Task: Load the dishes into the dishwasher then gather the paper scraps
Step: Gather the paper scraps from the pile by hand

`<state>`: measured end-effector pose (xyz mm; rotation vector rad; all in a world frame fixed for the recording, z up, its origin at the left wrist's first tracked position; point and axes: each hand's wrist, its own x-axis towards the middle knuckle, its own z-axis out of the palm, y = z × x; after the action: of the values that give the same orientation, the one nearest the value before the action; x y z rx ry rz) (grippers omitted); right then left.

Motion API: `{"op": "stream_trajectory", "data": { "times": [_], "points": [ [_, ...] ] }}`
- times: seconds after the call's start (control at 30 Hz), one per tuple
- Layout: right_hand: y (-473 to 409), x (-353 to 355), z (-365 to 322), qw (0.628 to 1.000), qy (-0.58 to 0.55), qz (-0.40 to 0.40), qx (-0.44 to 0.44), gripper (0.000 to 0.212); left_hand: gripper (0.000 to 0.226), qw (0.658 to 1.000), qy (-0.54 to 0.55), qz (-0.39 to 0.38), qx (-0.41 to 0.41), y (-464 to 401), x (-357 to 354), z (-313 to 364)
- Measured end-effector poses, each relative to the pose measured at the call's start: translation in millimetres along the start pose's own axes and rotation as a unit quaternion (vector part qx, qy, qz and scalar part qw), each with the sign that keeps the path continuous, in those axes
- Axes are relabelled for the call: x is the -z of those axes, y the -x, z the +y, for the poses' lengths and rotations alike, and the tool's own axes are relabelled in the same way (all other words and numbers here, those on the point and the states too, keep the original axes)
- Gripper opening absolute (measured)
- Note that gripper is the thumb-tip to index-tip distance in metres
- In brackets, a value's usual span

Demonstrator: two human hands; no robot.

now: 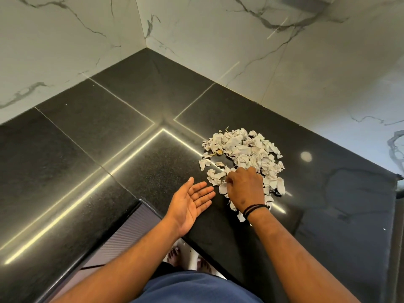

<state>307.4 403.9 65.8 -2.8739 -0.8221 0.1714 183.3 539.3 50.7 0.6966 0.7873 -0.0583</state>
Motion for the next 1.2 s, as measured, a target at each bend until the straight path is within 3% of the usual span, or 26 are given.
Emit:
{"op": "stream_trajectory", "data": {
  "times": [0.17,0.3,0.4,0.5,0.57,0.73,0.9,1.03,1.2],
  "points": [
    [0,14,1,0.996,-0.063,0.056,0.007,0.013,0.057,0.999,0.033,0.021,-0.003,1,-3,0],
    [17,23,-17,0.978,-0.177,0.088,0.06,0.004,0.057,0.997,0.067,0.039,-0.008,2,-10,0],
    [23,21,-37,0.967,-0.214,0.033,0.13,0.017,0.055,0.994,0.104,0.032,-0.003,3,-16,0],
    [-1,22,-34,0.959,-0.26,0.035,0.109,0.033,0.054,0.99,0.136,0.029,0.001,6,-17,0],
    [-31,24,-20,0.966,-0.24,0.064,0.072,0.038,0.053,0.988,0.15,0.034,0.0,8,-15,1],
    [-95,20,12,0.994,-0.059,0.092,0.029,0.049,0.05,0.988,0.146,0.047,0.0,8,-13,1],
    [-105,18,21,0.995,0.062,0.035,0.067,0.028,0.053,0.991,0.124,0.051,0.005,5,-9,-3],
    [-87,18,26,0.994,0.058,0.09,0.035,0.016,0.054,0.994,0.099,0.051,0.012,2,-5,-3],
    [-36,32,1,0.989,-0.089,0.121,0.009,0.007,0.054,0.994,0.099,0.048,0.013,0,-8,0]
  ]
}}
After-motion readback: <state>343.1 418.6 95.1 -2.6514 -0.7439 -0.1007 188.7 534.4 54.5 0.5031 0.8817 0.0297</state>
